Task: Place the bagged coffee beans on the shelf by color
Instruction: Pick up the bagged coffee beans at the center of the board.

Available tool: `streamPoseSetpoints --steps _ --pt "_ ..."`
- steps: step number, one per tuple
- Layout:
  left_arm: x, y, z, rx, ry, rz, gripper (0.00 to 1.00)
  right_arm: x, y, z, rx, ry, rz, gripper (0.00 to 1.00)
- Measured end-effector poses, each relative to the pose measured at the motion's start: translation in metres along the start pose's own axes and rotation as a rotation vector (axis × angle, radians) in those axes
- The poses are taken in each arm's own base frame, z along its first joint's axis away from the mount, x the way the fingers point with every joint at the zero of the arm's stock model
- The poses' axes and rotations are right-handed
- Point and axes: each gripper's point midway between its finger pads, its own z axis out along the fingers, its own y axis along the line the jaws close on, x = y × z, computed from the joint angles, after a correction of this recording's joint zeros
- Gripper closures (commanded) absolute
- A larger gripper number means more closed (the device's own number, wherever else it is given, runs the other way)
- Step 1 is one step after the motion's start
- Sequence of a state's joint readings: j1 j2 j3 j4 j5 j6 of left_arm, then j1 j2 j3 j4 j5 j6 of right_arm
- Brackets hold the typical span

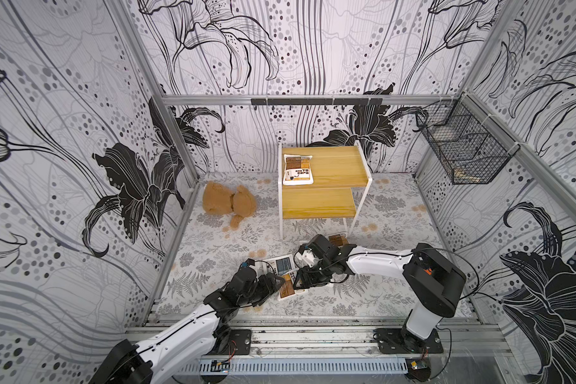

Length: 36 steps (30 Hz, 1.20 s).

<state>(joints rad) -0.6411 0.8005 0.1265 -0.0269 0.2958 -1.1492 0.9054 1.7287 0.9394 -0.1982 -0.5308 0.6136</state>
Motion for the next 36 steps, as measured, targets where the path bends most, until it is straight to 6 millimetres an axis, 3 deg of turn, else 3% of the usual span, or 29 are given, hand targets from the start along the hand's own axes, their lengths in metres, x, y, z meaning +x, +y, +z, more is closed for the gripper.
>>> streamPoseSetpoints --steps 17,22,25,31,36 --pt "0.002 -0.001 0.007 0.003 0.022 0.034 0.77 0.004 -0.006 0.005 -0.017 -0.016 0.009 0.36" --pt "-0.001 -0.014 0.009 0.015 0.037 0.069 0.89 0.005 -0.004 0.002 -0.019 -0.025 0.007 0.35" --pt "-0.003 -0.026 0.010 0.020 0.043 0.100 0.92 0.004 0.000 -0.009 -0.026 -0.045 -0.001 0.34" --pt "-0.006 -0.043 0.011 0.018 0.076 0.173 0.95 -0.013 0.011 -0.055 -0.059 -0.156 -0.014 0.32" --pt "-0.004 -0.057 0.015 0.011 0.136 0.239 0.97 -0.018 0.000 -0.091 -0.064 -0.242 0.007 0.30"
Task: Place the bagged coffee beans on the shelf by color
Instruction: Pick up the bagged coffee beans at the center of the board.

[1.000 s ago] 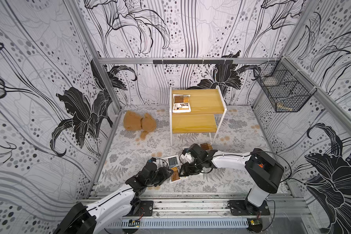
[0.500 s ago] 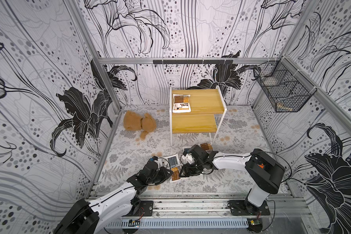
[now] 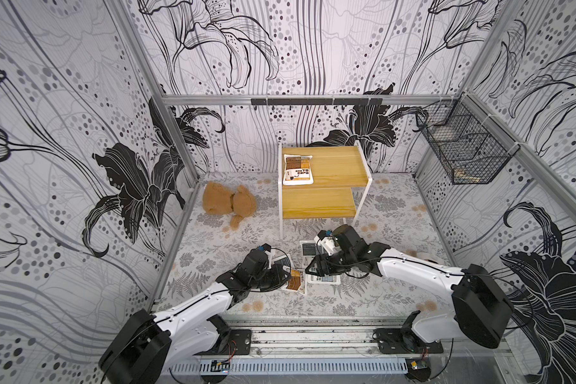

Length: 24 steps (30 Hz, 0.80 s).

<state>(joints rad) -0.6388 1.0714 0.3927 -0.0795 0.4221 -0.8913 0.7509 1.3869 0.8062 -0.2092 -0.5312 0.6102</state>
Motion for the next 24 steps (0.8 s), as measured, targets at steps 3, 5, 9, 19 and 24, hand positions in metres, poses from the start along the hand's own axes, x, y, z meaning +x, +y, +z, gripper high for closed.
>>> streamPoseSetpoints --steps 3,5,9,19,24 --pt "-0.002 -0.013 0.002 0.012 0.040 0.044 0.99 0.001 -0.006 -0.010 0.003 -0.015 0.011 0.29" --pt "-0.005 -0.024 0.002 0.028 0.062 0.075 0.99 0.004 -0.006 -0.013 -0.002 -0.013 0.010 0.28" --pt "-0.012 -0.048 0.001 0.073 0.098 0.140 1.00 0.008 -0.006 -0.018 -0.016 -0.008 0.005 0.26" --pt "-0.006 -0.092 -0.010 0.200 0.238 0.270 1.00 -0.009 -0.016 -0.049 -0.054 -0.068 0.026 0.18" --pt "0.005 -0.102 -0.019 0.260 0.303 0.293 1.00 -0.007 -0.005 -0.057 -0.116 -0.039 -0.006 0.13"
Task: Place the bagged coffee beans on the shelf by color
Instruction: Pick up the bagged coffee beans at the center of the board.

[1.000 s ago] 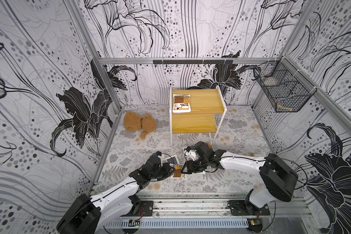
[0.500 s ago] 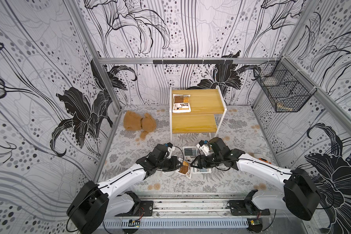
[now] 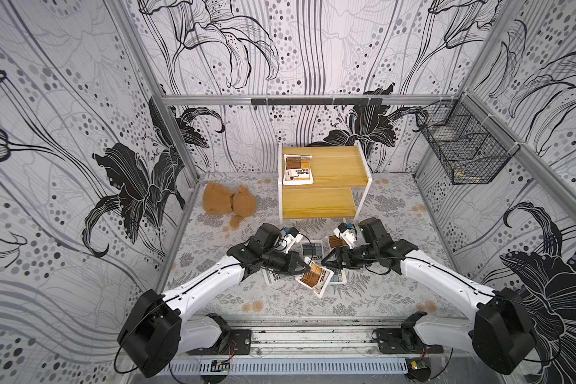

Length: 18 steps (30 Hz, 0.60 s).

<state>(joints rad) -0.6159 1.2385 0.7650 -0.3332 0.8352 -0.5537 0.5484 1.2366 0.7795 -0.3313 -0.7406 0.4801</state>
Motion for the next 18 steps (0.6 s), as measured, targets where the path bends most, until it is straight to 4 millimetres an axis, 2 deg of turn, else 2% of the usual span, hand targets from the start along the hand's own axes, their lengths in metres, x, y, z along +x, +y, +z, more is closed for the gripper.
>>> streamPoseSetpoints --steps 11,18 --pt "0.012 -0.016 -0.004 0.074 0.065 0.017 1.00 0.013 0.041 -0.008 -0.217 0.075 -0.047 0.19" --pt "0.012 -0.021 -0.005 0.097 0.068 0.022 1.00 0.026 0.055 -0.005 -0.281 0.120 -0.070 0.30"
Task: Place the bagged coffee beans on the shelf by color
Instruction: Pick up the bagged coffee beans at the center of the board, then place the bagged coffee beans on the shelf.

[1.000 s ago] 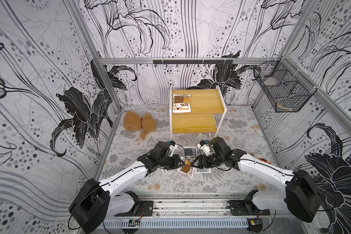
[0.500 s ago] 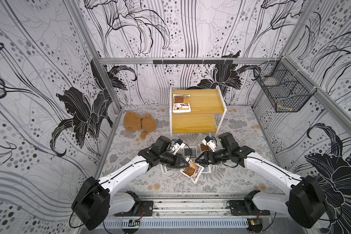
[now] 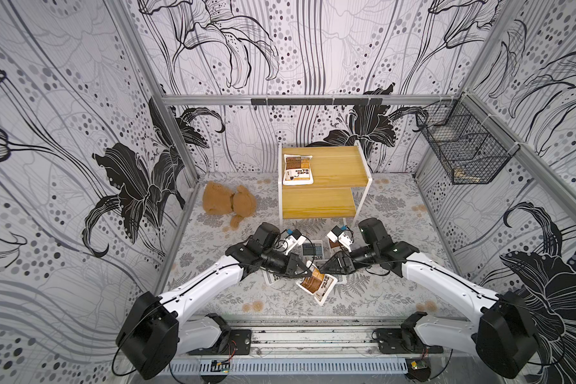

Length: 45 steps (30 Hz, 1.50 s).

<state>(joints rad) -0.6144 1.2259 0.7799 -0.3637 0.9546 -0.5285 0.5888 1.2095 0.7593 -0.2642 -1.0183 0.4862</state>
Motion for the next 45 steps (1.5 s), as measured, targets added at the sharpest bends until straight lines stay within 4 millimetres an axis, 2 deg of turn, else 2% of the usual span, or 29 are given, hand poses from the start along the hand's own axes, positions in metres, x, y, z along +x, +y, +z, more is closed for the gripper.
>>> streamPoseSetpoints --steps 4,10,14,19,22,24,27,31,34,35,42,45 --pt "0.002 -0.003 0.000 0.017 0.011 -0.003 1.00 0.008 0.001 0.006 -0.005 0.024 -0.005 0.44" --pt "-0.001 -0.011 -0.002 0.033 0.017 0.004 1.00 0.007 -0.001 0.007 0.008 0.012 -0.017 0.64" --pt "-0.001 -0.012 -0.002 0.035 0.021 0.001 1.00 0.007 -0.003 0.007 0.015 0.008 -0.022 0.83" --pt "-0.001 -0.008 0.000 0.027 0.027 -0.006 1.00 0.007 -0.002 0.006 0.018 0.004 -0.027 0.89" --pt "-0.002 -0.007 0.000 0.021 0.031 -0.004 0.90 0.006 -0.002 0.006 0.026 -0.002 -0.029 0.89" --pt "-0.006 -0.006 0.000 0.011 0.033 0.000 0.73 0.005 -0.004 0.005 0.039 -0.011 -0.032 0.90" --pt "-0.017 -0.005 -0.001 -0.004 0.020 0.007 0.63 0.004 -0.005 0.003 0.068 -0.029 -0.031 0.92" --pt "-0.034 -0.003 -0.001 -0.025 -0.002 0.019 0.57 0.003 -0.007 -0.002 0.102 -0.071 -0.023 0.93" --pt "-0.043 0.003 -0.001 -0.055 -0.020 0.019 0.47 0.005 -0.017 -0.003 0.143 -0.091 0.006 0.93" --pt "-0.045 0.006 -0.002 -0.067 -0.029 0.015 0.40 0.005 -0.021 -0.003 0.159 -0.097 0.021 0.94" --pt "-0.067 0.033 -0.023 -0.174 -0.137 -0.038 0.18 -0.004 -0.039 -0.007 0.249 -0.161 0.073 0.95" --pt "-0.076 0.039 -0.039 -0.210 -0.205 -0.050 0.15 -0.008 -0.043 -0.009 0.275 -0.190 0.086 0.95"
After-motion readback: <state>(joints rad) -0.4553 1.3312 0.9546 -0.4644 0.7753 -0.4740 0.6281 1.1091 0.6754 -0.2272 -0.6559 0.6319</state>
